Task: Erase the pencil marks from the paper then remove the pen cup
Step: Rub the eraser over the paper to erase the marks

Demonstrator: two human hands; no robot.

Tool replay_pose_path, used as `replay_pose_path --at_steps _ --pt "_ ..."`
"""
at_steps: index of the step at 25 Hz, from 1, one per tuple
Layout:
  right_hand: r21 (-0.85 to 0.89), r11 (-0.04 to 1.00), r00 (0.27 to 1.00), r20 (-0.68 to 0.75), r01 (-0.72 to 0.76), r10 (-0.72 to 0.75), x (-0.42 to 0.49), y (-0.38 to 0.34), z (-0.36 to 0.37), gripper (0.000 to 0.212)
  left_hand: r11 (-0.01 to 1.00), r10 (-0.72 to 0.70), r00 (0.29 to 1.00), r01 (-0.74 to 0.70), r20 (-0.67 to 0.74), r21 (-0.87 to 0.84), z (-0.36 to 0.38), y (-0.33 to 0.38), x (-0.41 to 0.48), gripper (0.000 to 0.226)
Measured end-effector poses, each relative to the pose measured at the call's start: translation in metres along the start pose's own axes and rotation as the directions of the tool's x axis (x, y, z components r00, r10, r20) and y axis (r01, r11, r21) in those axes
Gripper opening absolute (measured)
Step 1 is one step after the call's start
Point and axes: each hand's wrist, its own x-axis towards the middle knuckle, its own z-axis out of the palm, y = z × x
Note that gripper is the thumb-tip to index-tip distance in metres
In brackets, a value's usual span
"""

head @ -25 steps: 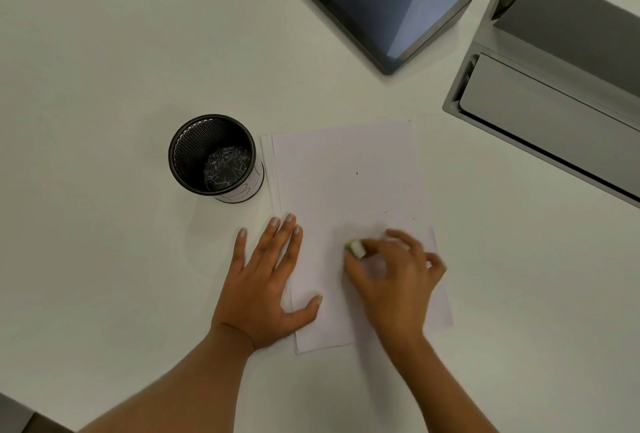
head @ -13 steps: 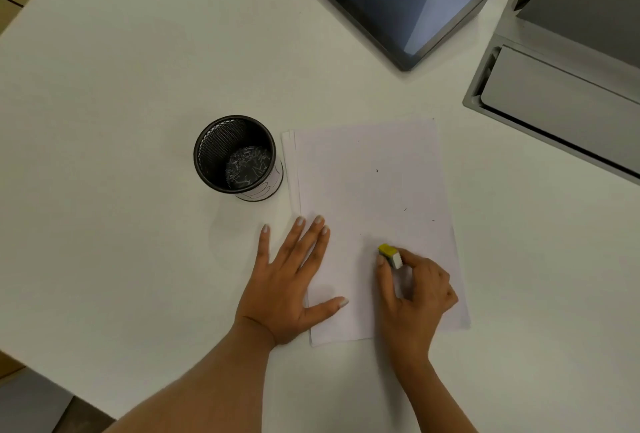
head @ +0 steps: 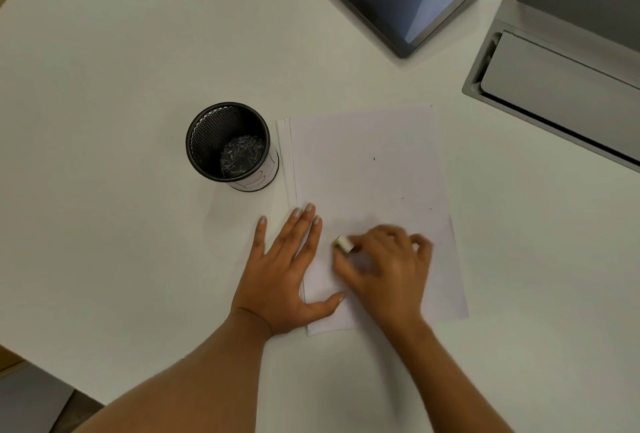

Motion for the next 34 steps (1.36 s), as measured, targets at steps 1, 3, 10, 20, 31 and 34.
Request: replay_pose_path --at_steps 1,3,10,20,31,34 --pt "-0.066 0.995 0.996 -0.054 -0.07 0.067 0.013 0.012 -0.003 0.016 1.0 -0.006 1.0 0.006 0.0 -0.002 -0.001 0.001 0.0 0.102" --pt "-0.082 0.963 0.959 -0.142 -0.257 0.244 0.037 0.035 -0.015 0.016 1.0 -0.014 1.0 0.014 0.006 -0.005 -0.002 0.001 0.0 0.103" --pt "0.083 0.994 0.988 0.128 0.071 -0.081 -0.014 -0.029 0.0 0.01 1.0 -0.006 1.0 0.005 -0.006 -0.023 0.001 0.001 0.001 0.101" --pt "-0.091 0.986 0.989 -0.054 -0.143 0.139 -0.022 -0.008 -0.021 0.01 0.999 -0.035 0.999 0.036 0.021 -0.026 -0.003 0.002 0.001 0.104" --pt "-0.085 0.962 0.964 -0.067 -0.261 0.256 -0.013 0.016 -0.039 0.012 0.999 -0.043 0.996 0.044 0.081 -0.017 -0.007 0.002 0.001 0.122" --pt "-0.025 1.0 0.993 0.121 0.014 -0.011 -0.047 -0.006 -0.029 0.014 0.999 -0.035 0.996 0.038 0.078 -0.037 -0.007 0.003 0.001 0.122"
